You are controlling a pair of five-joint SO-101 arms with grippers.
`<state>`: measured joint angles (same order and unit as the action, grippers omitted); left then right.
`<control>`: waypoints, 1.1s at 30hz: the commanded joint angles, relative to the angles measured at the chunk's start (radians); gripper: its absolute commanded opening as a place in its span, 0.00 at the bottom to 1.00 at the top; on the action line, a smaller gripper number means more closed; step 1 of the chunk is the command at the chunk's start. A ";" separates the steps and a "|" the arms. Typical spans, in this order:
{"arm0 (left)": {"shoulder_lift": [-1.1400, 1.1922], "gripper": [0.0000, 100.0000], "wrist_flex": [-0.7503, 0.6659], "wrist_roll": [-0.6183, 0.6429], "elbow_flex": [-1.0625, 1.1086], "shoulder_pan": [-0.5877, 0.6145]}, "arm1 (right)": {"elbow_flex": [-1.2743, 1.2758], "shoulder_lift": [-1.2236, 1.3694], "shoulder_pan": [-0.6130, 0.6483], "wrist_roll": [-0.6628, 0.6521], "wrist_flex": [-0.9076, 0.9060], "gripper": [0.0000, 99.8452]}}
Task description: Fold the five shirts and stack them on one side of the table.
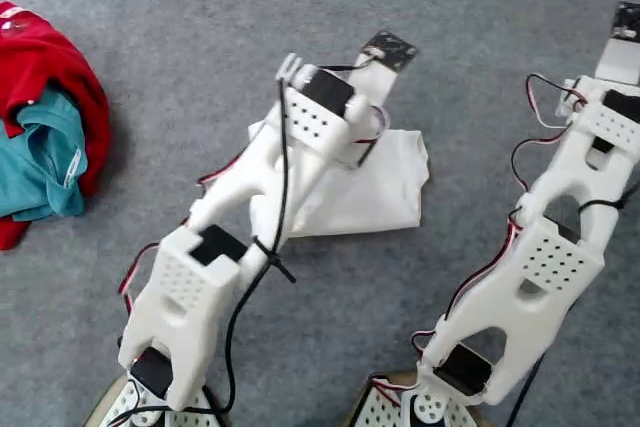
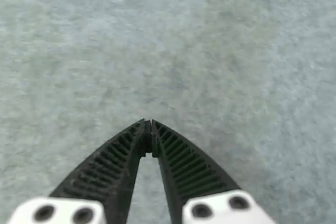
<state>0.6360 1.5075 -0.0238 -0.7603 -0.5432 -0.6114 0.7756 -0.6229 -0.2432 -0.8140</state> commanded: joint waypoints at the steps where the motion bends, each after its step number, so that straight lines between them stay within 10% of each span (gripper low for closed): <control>1: 0.049 0.03 -0.041 0.015 -0.151 -0.042 | -0.065 -0.015 -0.058 -0.006 0.021 0.01; 29: 0.519 0.04 0.020 0.017 -0.786 -0.174 | -0.074 -0.010 -0.087 -0.003 0.017 0.01; 33: 0.508 0.25 0.127 0.021 -0.828 -0.163 | -0.074 -0.010 -0.086 -0.002 0.015 0.01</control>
<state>1.1745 1.5704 -0.0161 -1.5182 -0.7043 -0.6452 0.7772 -0.7135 -0.2432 -0.8109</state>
